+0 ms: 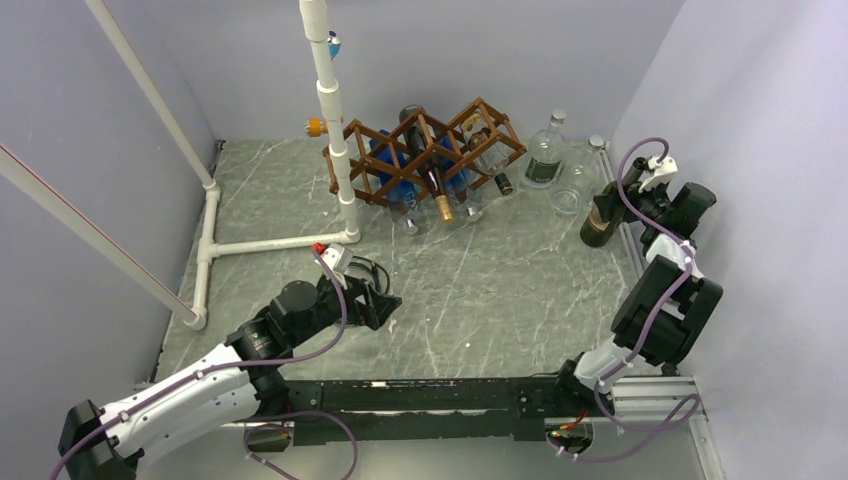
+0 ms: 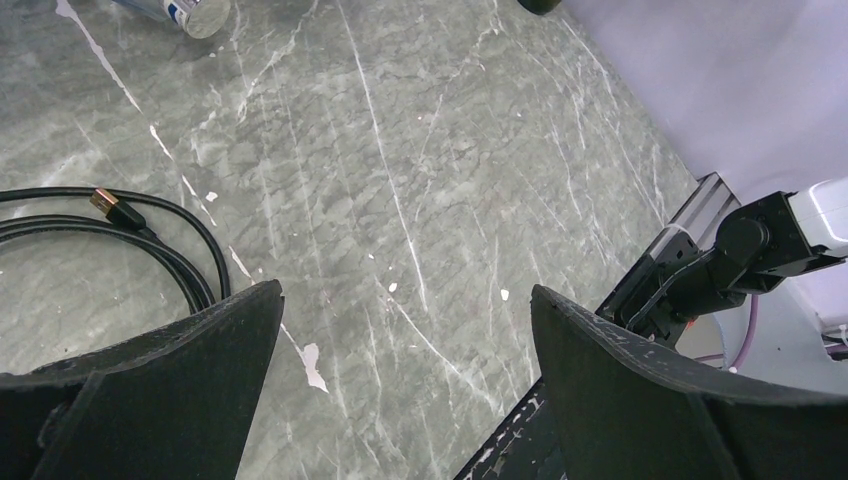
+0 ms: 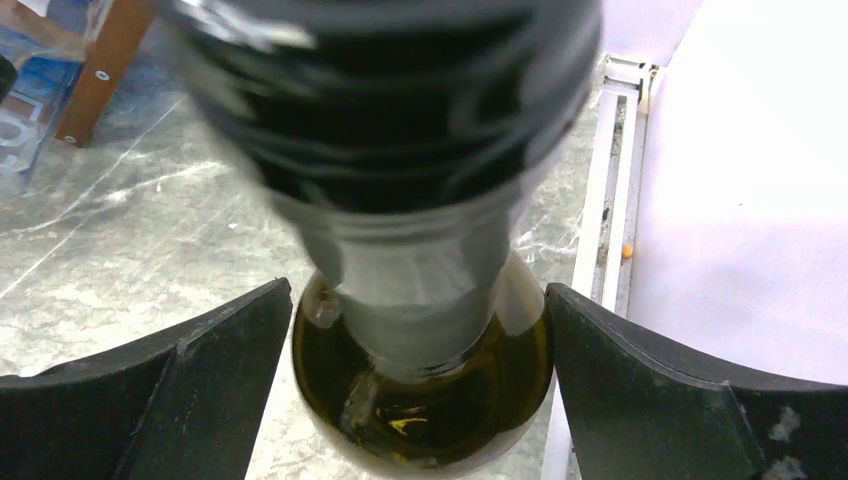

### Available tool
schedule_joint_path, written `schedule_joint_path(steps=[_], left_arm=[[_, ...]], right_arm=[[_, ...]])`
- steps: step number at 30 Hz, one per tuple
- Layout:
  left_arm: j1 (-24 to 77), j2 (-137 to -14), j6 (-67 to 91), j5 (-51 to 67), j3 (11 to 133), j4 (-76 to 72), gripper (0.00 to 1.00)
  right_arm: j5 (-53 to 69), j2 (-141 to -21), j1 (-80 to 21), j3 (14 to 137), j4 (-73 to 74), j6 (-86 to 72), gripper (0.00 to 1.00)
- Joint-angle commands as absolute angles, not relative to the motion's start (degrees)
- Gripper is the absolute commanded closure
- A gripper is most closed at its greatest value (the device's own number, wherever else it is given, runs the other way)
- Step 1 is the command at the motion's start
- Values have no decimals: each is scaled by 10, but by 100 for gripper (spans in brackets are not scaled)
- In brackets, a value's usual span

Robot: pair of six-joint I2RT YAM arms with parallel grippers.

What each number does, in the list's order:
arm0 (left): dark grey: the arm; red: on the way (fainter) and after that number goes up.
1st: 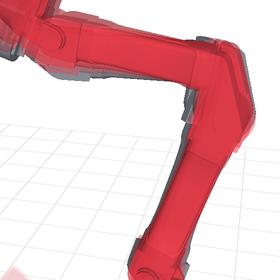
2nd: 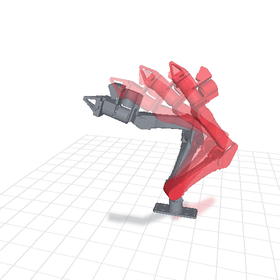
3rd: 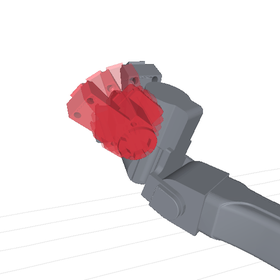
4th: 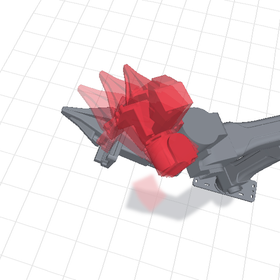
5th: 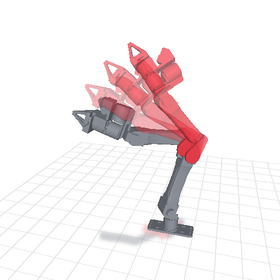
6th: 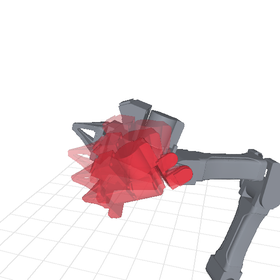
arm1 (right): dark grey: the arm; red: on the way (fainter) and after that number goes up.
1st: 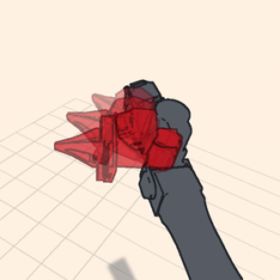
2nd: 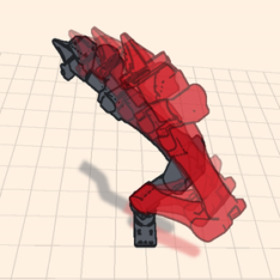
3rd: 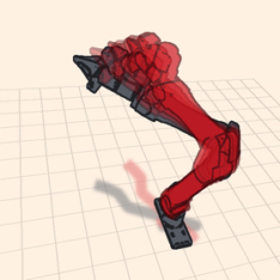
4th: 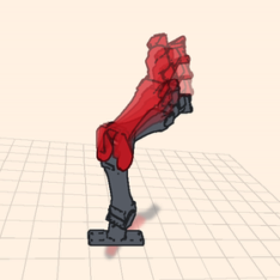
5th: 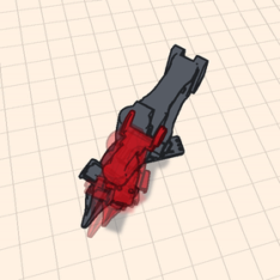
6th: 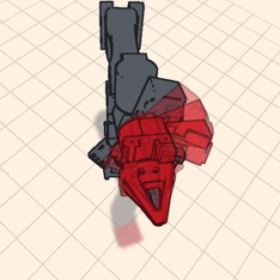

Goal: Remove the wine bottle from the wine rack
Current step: Place the wine bottle at the center of the board.

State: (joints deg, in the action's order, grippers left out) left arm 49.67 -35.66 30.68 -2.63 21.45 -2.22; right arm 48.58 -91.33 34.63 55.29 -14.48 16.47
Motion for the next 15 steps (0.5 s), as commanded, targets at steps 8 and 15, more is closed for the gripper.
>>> schedule_joint_path(steps=[8,15], left_arm=[[493,-343,309,-5,224,-27,0],[494,-342,305,-5,232,-17,1]], right_arm=[[504,-828,367,589,-91,186,0],[495,-788,372,658,49,245,0]])
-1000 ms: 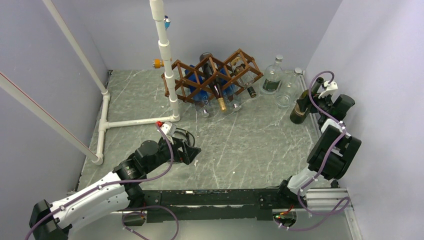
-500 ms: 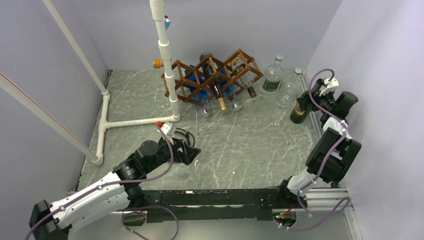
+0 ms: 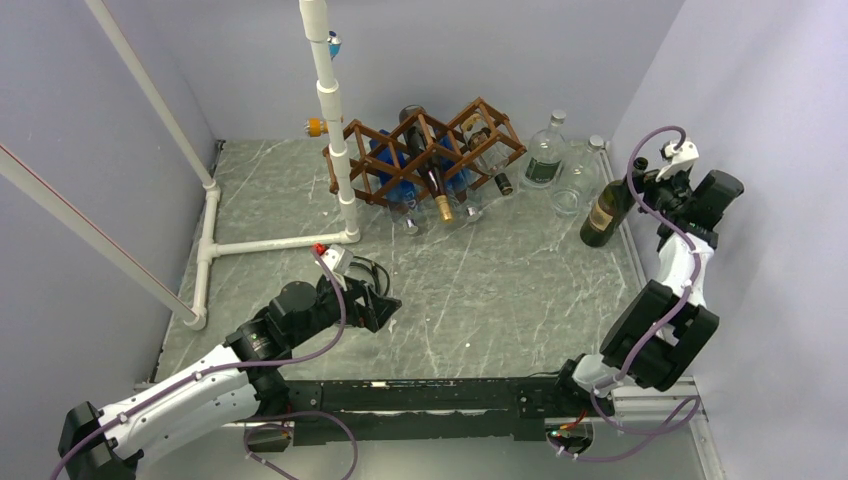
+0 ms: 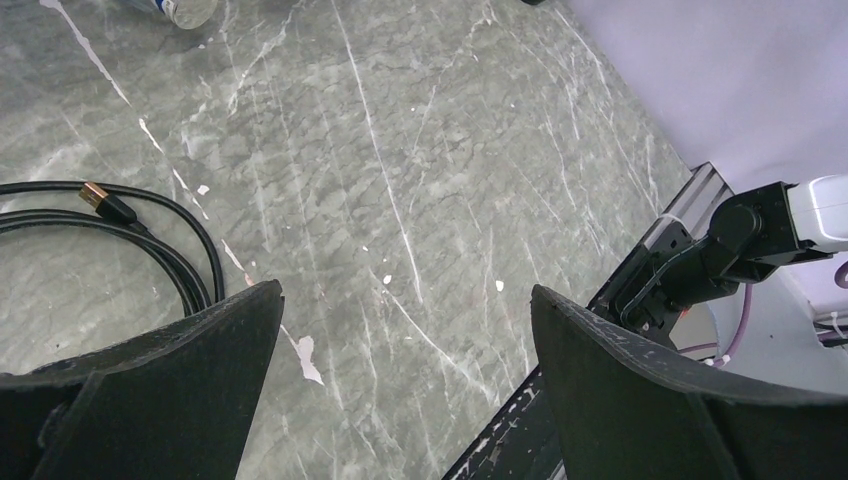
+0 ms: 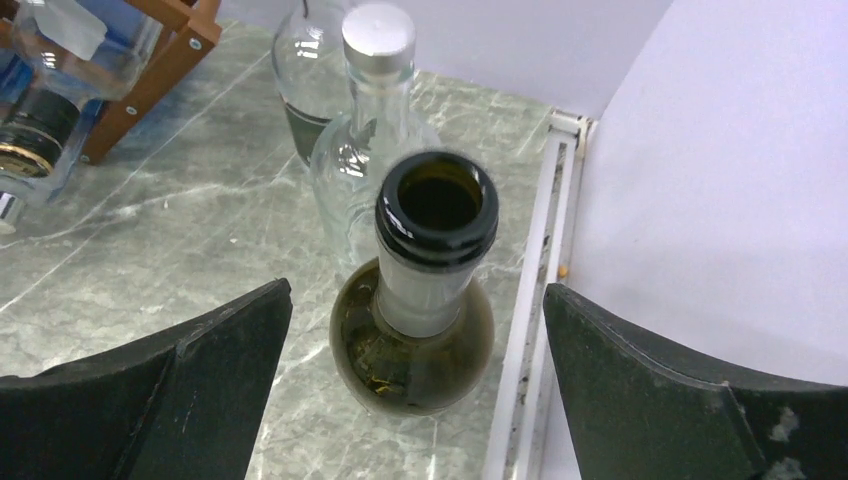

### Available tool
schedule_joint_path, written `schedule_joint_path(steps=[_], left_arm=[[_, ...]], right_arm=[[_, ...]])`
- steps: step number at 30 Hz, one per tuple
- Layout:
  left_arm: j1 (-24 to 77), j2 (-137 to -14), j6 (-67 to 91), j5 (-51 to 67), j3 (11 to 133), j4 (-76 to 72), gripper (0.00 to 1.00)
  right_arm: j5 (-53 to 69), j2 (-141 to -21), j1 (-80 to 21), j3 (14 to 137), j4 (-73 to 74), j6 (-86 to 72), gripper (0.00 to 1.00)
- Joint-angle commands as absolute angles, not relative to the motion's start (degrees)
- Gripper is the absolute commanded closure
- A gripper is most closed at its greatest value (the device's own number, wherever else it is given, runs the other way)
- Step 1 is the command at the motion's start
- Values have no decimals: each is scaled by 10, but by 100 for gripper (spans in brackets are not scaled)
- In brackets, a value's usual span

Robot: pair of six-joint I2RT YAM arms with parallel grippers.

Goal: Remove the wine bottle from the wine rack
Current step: Place the wine bottle at the center of the board, then pick up the wine bottle from the wine rack.

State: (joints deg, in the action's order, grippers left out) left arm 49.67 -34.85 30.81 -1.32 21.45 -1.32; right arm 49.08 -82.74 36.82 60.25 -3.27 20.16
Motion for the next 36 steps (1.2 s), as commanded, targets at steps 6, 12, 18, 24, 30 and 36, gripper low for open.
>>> schedule_joint_path(steps=[6,12,18,24,30,36], left_arm=[[493,-346,293,-5,246,-7,1],[494,-346,287,-5,249,-11,1],[493,-341,279,-15,253,-12,1],[492,-342,264,-31,266,-2,1],[487,-344,225,-64,306,39,1],[476,-359,191,-88,352,85,1]], right_arm=[[477,-737,374,688,102,247,0],[526,-689,374,704,136,205,0],[618,-630,372,664,86,100,0],[659,-619,340,654,112,58,0],[611,-619,252,647,188,107,0],[563,-628,159,648,240,143,0]])
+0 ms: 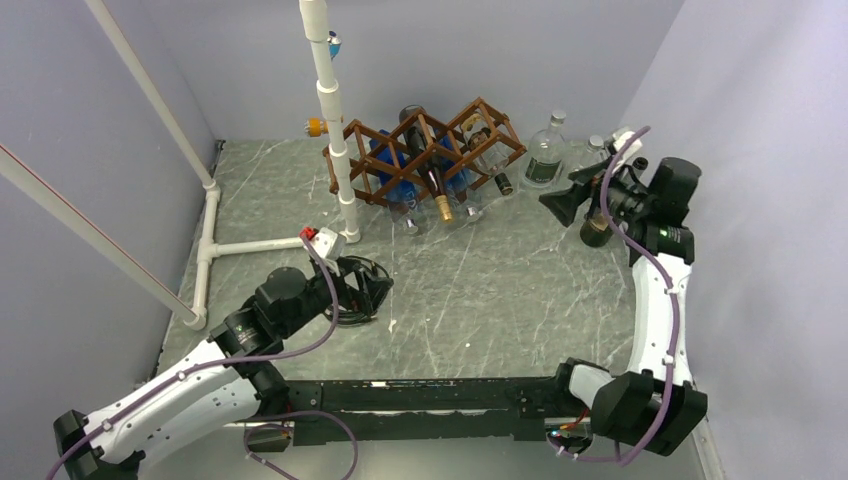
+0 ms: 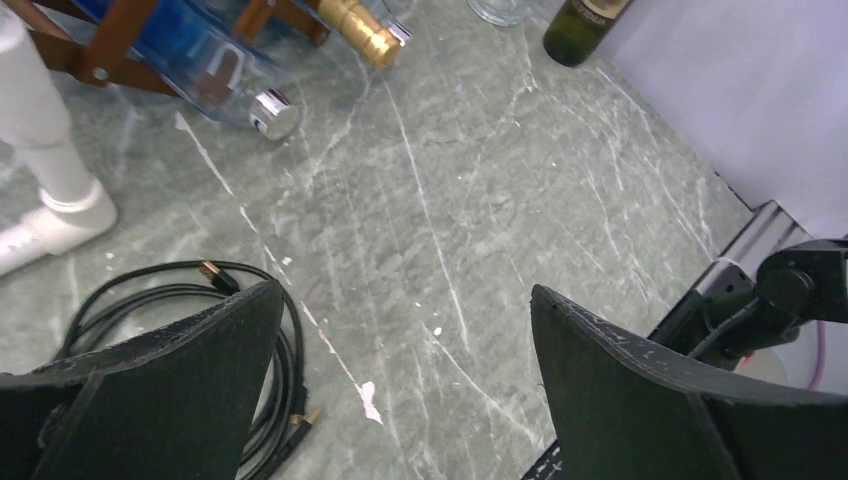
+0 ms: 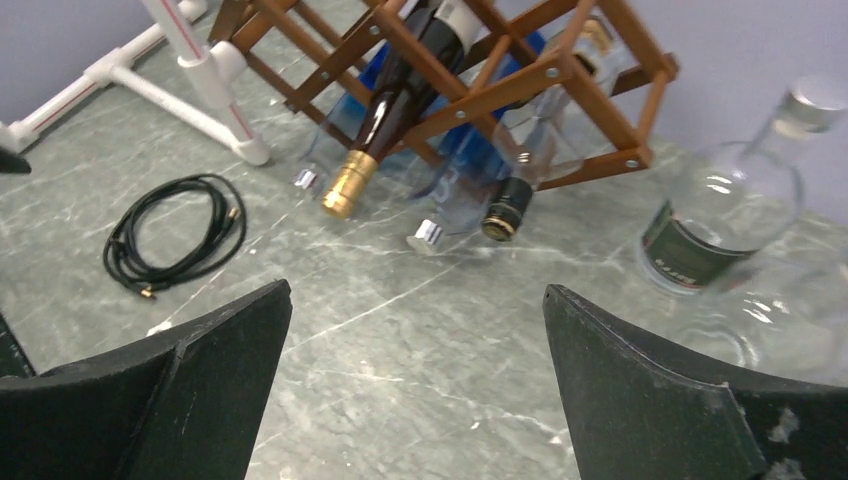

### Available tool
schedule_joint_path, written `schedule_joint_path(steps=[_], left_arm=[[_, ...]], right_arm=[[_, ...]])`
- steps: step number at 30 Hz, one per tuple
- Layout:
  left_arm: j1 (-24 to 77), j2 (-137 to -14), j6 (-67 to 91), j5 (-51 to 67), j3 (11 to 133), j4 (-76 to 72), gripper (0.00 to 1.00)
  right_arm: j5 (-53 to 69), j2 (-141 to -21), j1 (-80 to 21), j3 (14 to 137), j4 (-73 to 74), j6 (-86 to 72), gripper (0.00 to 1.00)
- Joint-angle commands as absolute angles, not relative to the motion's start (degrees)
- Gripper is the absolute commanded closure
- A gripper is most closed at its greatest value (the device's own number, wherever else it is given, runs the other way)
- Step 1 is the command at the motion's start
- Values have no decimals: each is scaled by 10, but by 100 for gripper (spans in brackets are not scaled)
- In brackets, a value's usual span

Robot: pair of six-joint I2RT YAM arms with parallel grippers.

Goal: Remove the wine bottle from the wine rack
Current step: Pick up the wine bottle from the wine rack.

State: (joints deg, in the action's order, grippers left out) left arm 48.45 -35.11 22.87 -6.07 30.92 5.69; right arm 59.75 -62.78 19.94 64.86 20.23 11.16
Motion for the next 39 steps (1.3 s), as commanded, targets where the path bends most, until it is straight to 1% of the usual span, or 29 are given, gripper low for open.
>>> schedule_joint_path(steps=[1,6,10,17,21,28,35,39], left_arm=[[474,-361,184,-91,362,95,1],[465,-380,145,-107,429,160,1],[460,-397,114,-115,481,198,1],[448,-426,51,-142,556,258,1],[442,-430,19,-160,548,254,1],[426,-443,7,-173,508,232,1],[423,-453,-28,-194,496,242,1],[421,-452,-28,-199,494,250,1]], right_arm=[[553,-629,149,648,245,149,0],[498,-639,103,642,247,156,0],[471,-648,85,636,226,122,0],[484,-663,77,616,162,45,0],[482,-676,58,615,147,35,0],[391,-711,-36,642,160,76,0],[296,-762,-104,717,192,119,0],[262,-793,-126,755,192,108,0]])
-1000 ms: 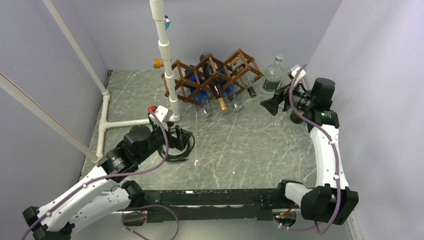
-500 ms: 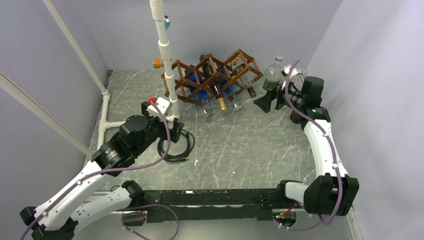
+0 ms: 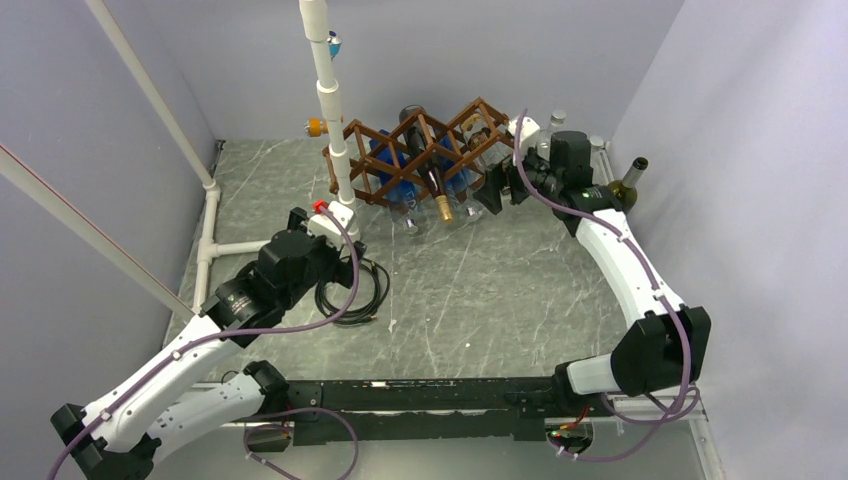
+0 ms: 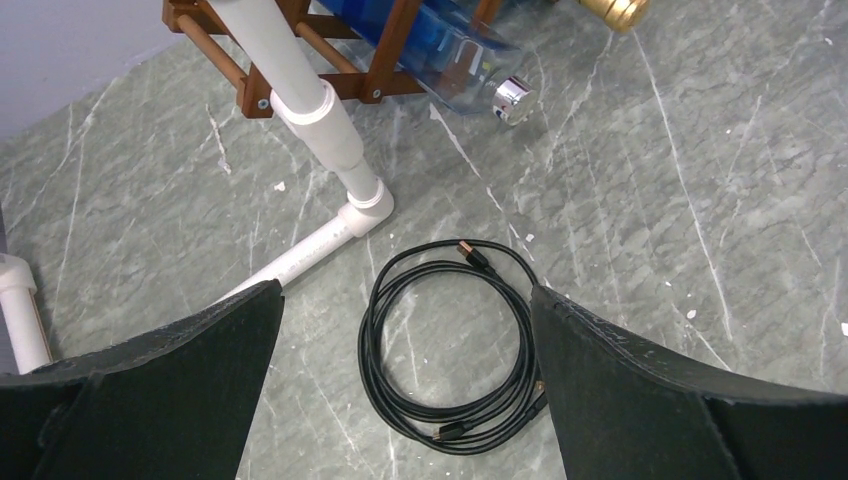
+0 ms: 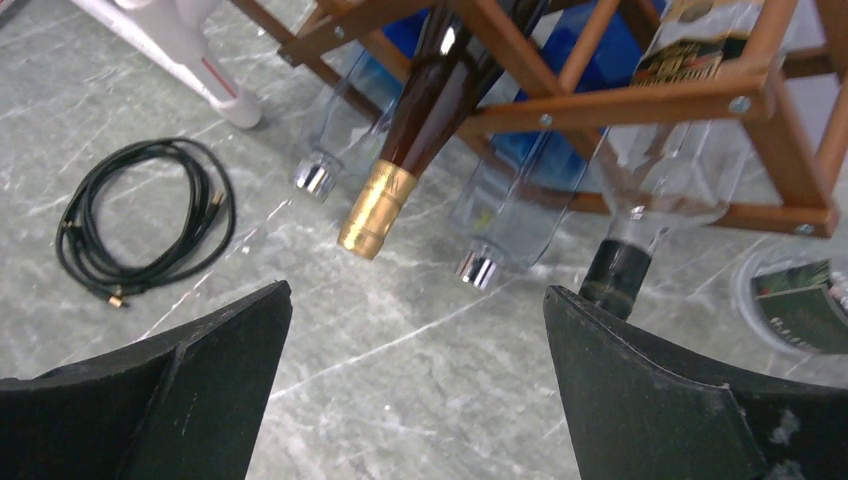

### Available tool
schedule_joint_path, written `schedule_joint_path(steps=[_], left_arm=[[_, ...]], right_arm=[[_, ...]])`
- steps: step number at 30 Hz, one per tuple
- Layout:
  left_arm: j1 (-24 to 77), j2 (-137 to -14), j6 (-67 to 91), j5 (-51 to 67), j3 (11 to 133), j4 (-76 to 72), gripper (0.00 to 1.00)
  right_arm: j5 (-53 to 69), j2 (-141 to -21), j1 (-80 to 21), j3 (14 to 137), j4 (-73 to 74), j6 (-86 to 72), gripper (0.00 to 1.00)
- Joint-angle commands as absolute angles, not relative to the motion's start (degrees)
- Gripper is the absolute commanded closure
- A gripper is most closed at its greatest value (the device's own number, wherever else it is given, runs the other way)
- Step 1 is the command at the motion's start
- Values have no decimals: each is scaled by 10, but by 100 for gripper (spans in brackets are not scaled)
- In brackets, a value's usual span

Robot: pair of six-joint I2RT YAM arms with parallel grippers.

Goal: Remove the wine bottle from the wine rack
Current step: Pick up the wine bottle from the wine rack.

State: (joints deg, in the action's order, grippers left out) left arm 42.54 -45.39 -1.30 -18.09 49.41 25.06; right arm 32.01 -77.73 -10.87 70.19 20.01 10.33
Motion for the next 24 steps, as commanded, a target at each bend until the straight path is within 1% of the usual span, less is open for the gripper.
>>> schedule_joint_path(steps=[1,10,24], left_arm=[[421,-450,-28,-201,494,250,1],[414,-445,-26,-186,487,250,1],[393,-434,-22,-173,489,252,1]], right_arm=[[251,-797,-130,760,185,100,0],[127,-836,-151,786,135,61,0],[63,-901,-152,818,130,39,0]])
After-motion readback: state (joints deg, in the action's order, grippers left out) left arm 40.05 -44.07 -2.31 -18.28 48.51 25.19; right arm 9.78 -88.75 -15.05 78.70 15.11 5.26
